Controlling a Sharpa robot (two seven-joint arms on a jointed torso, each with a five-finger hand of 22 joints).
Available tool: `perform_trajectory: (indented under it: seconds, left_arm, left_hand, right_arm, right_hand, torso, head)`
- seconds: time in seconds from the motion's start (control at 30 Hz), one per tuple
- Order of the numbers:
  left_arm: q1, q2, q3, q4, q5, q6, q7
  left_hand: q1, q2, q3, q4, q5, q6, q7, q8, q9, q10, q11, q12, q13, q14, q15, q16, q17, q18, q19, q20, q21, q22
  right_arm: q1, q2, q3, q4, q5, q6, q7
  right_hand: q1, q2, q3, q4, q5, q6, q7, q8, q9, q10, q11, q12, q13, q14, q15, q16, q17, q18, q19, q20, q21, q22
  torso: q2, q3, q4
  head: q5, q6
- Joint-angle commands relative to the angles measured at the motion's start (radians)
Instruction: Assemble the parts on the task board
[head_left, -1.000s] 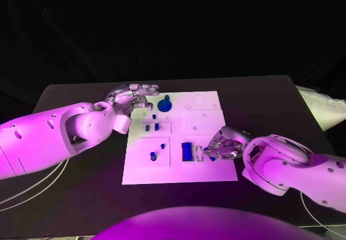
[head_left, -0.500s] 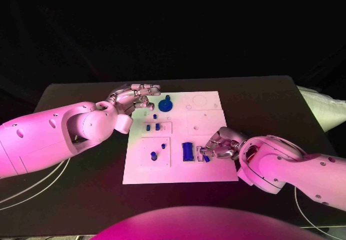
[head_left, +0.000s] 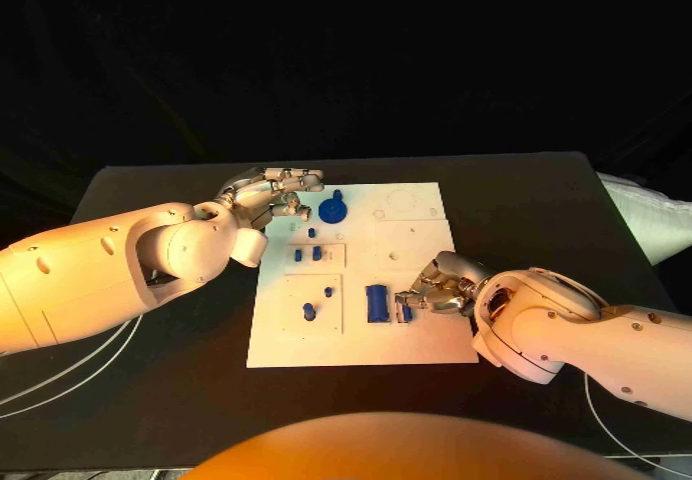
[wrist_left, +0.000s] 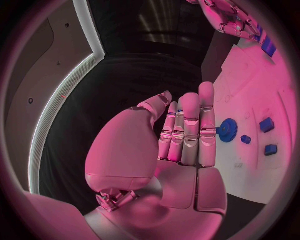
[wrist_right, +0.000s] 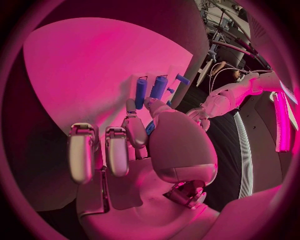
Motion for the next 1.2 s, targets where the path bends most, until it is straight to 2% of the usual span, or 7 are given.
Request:
perform_trajectory:
  seconds: [0.03, 0.37, 0.73, 1.03, 1.13, 1.2]
  left_arm:
    - [0.000, 0.001, 0.001, 0.003, -0.004, 0.022, 0.000]
    - [0.000, 0.000, 0.001, 0.004, -0.005, 0.025, -0.004]
    - [0.000, -0.001, 0.001, 0.004, -0.006, 0.028, -0.008]
    - [0.000, -0.002, 0.001, 0.005, -0.006, 0.028, -0.009]
    - [0.000, -0.002, 0.001, 0.006, -0.007, 0.028, -0.009]
    - [0.000, -0.002, 0.001, 0.006, -0.007, 0.028, -0.009]
  left_hand:
    - [0.003, 0.010, -0.005, -0.001, -0.002, -0.007, 0.002, 0.006, -0.001, -0.004, 0.001, 0.006, -0.001, -0.006, 0.002, -0.006, -0.001, 0.018, -0.002, 0.003, -0.005, -0.001]
    - [0.003, 0.010, -0.005, -0.001, -0.002, -0.007, 0.002, 0.006, -0.001, -0.004, 0.001, 0.006, -0.001, -0.006, 0.002, -0.006, -0.001, 0.018, -0.002, 0.003, -0.005, -0.001]
    - [0.003, 0.010, -0.007, 0.000, -0.002, -0.008, 0.002, 0.007, -0.001, -0.006, 0.001, 0.006, -0.001, -0.006, 0.003, -0.005, -0.001, 0.018, -0.002, 0.004, -0.006, -0.001]
    - [0.003, 0.010, -0.007, 0.000, -0.002, -0.008, 0.002, 0.007, -0.001, -0.006, 0.001, 0.006, -0.001, -0.006, 0.003, -0.005, -0.001, 0.018, -0.002, 0.004, -0.006, -0.001]
    - [0.002, 0.011, -0.007, 0.000, -0.002, -0.009, 0.002, 0.007, -0.001, -0.006, 0.001, 0.007, -0.001, -0.007, 0.003, -0.005, -0.002, 0.018, -0.002, 0.004, -0.006, -0.002]
    - [0.002, 0.011, -0.007, 0.000, -0.002, -0.009, 0.002, 0.007, -0.001, -0.006, 0.001, 0.007, -0.001, -0.007, 0.003, -0.005, -0.002, 0.018, -0.002, 0.004, -0.006, -0.002]
  right_arm:
    - [-0.001, 0.005, 0.000, -0.001, -0.040, 0.056, -0.005]
    - [0.000, 0.009, 0.000, 0.000, -0.047, 0.098, -0.006]
    - [0.000, 0.011, 0.000, 0.005, -0.046, 0.101, -0.004]
    - [0.000, 0.010, 0.000, 0.005, -0.046, 0.081, -0.003]
    - [0.000, 0.009, 0.000, 0.004, -0.047, 0.081, -0.003]
    - [0.000, 0.009, 0.000, 0.005, -0.047, 0.083, -0.003]
  right_hand:
    - [-0.016, 0.001, -0.003, 0.007, -0.013, 0.009, 0.001, 0.005, 0.002, 0.010, -0.002, -0.003, -0.001, 0.084, 0.001, 0.000, 0.153, -0.006, 0.019, -0.007, 0.004, 0.055]
    - [-0.027, 0.002, -0.013, 0.012, -0.041, 0.010, -0.001, 0.007, 0.008, 0.012, -0.003, -0.003, 0.000, 0.085, 0.000, 0.001, 0.155, -0.007, 0.019, -0.008, 0.004, 0.055]
    - [-0.052, 0.000, -0.034, 0.026, -0.055, 0.013, -0.001, 0.009, 0.014, 0.016, -0.003, -0.001, 0.002, 0.085, 0.000, 0.001, 0.157, -0.007, 0.020, -0.008, 0.005, 0.057]
    - [-0.047, 0.041, -0.029, 0.030, -0.052, 0.033, -0.012, 0.022, 0.025, 0.035, -0.011, 0.050, 0.038, 0.086, -0.006, 0.004, 0.161, -0.008, 0.023, -0.011, 0.009, 0.064]
    - [-0.045, 0.041, -0.030, 0.028, -0.056, 0.034, -0.012, 0.022, 0.026, 0.035, -0.011, 0.050, 0.039, 0.086, -0.006, 0.003, 0.160, -0.008, 0.023, -0.012, 0.009, 0.064]
    - [-0.046, 0.031, -0.039, 0.025, -0.068, 0.033, -0.012, 0.023, 0.028, 0.034, -0.012, 0.046, 0.037, 0.086, -0.007, 0.003, 0.160, -0.008, 0.023, -0.013, 0.009, 0.064]
  torso:
    - [-0.001, 0.0003, -0.0009]
    - [-0.001, 0.0007, -0.0022]
    - [0.000, 0.0004, -0.0014]
    - [-0.001, 0.0001, -0.0013]
    - [0.000, 0.0001, -0.0012]
    - [0.000, 0.0001, -0.0008]
  head:
    - [0.002, 0.000]
    - [0.005, 0.000]
    - [0.006, 0.000]
    - [0.008, 0.000]
    - [0.008, 0.000]
    - [0.009, 0.000]
